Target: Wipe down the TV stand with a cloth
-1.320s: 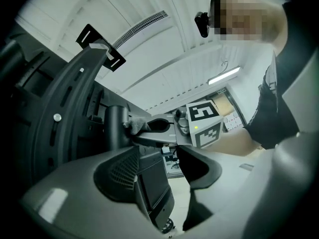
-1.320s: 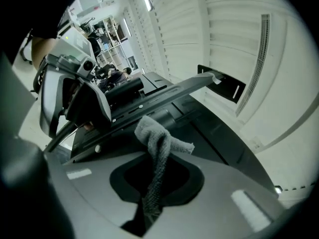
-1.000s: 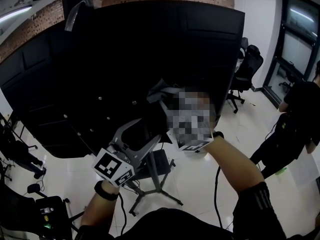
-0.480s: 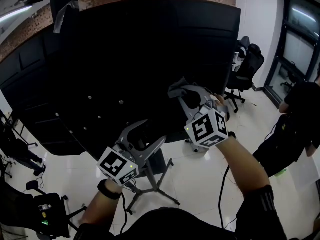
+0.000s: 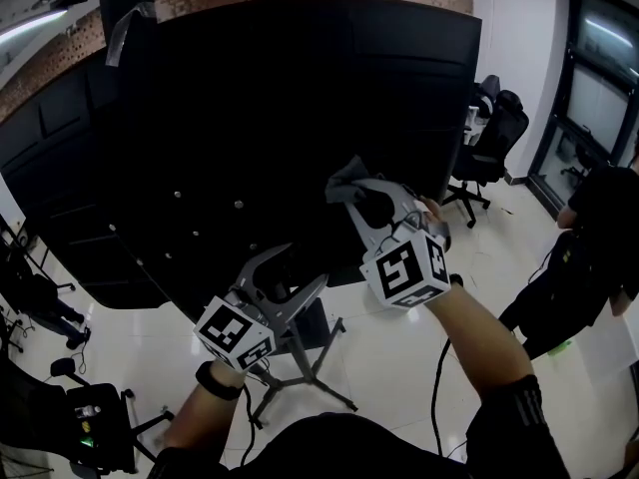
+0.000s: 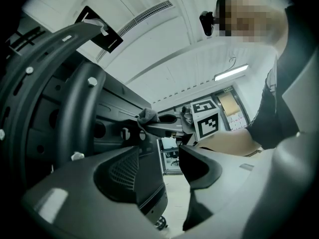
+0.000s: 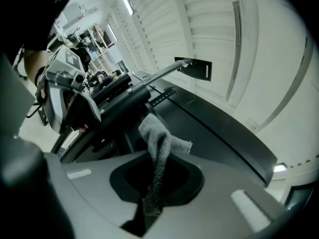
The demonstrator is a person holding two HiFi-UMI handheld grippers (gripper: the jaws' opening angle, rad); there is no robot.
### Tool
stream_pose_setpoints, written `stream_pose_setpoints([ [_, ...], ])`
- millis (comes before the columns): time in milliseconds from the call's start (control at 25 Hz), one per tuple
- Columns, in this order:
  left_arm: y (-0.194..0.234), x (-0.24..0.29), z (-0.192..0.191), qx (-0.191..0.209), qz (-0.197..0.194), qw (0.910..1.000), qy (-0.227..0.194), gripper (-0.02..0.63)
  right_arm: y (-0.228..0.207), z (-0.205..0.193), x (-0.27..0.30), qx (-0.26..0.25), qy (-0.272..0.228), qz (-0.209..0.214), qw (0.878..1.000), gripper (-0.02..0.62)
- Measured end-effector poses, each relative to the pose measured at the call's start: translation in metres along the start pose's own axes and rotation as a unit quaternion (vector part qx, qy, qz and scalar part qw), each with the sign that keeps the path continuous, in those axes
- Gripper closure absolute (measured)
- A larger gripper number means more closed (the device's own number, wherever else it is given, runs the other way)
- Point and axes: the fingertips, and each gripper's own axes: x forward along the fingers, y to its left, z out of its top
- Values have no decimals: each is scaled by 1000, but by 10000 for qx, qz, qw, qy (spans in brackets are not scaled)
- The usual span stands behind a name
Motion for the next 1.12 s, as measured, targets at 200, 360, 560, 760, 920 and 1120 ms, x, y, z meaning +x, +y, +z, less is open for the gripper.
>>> stream_pose_setpoints([
  [200,6,-18,-4,-31,240,9997,29,334,55,34,20,-167,-390,557,9975,572],
  [360,10,-32,-5,-51,443,9990,37,334,83,46,39,-24,-525,901,9945,572],
  [560,17,-46,-10,-86,648,9978,108,334,98,39,56,104,-475,1071,9931,572],
  [760,17,-42,-18,-130,572,9982,98,334,90,24,50,80,-364,931,9950,572],
  [920,8,-30,-22,-201,441,9987,159,336,78,0,38,177,-146,785,9967,572],
  [1120,-6,-12,-27,-267,224,9992,180,334,57,-33,20,283,167,599,9977,572],
])
